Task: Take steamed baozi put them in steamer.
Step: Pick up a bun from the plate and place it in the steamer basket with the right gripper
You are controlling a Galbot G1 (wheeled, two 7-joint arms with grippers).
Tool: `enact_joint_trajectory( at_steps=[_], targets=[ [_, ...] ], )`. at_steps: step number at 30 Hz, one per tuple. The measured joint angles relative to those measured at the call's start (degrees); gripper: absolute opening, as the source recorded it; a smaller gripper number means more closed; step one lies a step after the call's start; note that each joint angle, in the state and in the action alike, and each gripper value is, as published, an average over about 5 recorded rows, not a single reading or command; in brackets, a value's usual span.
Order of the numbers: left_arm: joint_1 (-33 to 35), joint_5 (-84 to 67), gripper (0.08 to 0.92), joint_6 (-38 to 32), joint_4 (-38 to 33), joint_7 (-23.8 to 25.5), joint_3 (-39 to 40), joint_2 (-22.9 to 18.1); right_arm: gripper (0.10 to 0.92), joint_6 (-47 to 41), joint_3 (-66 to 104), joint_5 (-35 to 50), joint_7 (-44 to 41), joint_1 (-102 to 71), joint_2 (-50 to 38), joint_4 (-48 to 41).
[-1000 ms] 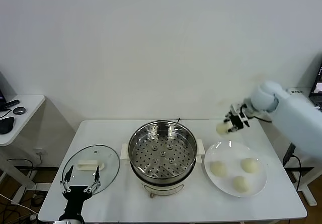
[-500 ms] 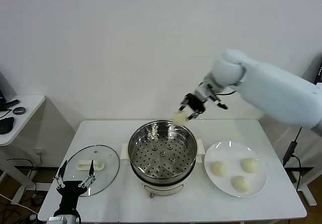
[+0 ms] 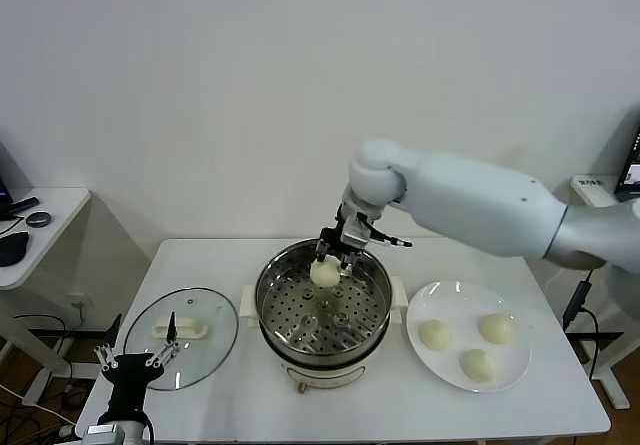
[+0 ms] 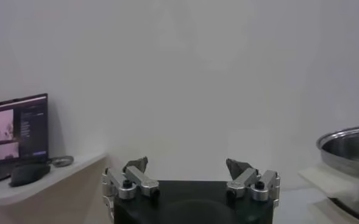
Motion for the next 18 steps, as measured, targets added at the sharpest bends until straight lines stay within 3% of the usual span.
enact_joint_trajectory(
  at_steps=[18],
  targets=[
    [-0.1, 0.0, 0.823, -0.1, 0.6, 0.0, -0.7, -0.3, 0.454, 7.8, 5.0, -10.6, 5.0, -5.5, 5.0, -8.3]
  ],
)
